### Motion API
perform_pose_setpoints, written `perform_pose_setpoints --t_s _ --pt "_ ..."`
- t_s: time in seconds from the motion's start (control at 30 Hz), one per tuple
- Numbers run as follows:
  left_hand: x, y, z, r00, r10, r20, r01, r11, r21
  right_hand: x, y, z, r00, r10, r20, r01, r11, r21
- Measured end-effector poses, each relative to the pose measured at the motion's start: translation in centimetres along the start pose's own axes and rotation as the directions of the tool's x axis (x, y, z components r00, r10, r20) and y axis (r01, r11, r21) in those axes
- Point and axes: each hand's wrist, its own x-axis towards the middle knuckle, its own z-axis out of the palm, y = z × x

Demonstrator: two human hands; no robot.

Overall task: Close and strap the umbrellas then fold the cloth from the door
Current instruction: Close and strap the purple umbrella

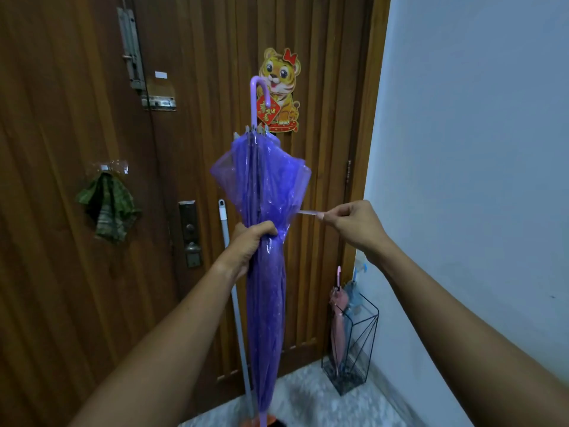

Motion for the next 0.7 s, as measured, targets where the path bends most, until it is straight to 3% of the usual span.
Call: perform_pose_setpoints --t_s 0.2,0.37,0.47,0.57,0.7 --pt "0.2 1.8 -1.8 0.991 -0.064 0.116 0.086 0.976 -0.202 0.2 -0.5 0.3 0.99 0.137 0.034 -0.141 0.978 0.152" --pt "0.5 1.6 -2.7 0.969 -0.023 0.245 0.109 0.933 -0.344 0.0 -0.4 1.1 0.94 0.275 0.202 -0.31 0.935 0.171" --pt "0.4 1.5 -2.1 0.948 -0.036 0.316 0.155 0.919 -0.362 0.2 -0.3 2.8 0.959 0.189 0.212 -0.233 0.95 0.209" --pt "0.3 1.4 -1.5 0.929 -0.042 0.367 0.182 0.916 -0.357 -0.1 -0.5 4.3 0.988 -0.01 0.152 -0.036 0.954 0.296" --pt "0.4 1.2 -1.5 0.916 -0.013 0.4 0.16 0.928 -0.337 -0.2 -0.9 4.7 0.972 -0.188 0.142 0.134 0.936 0.324"
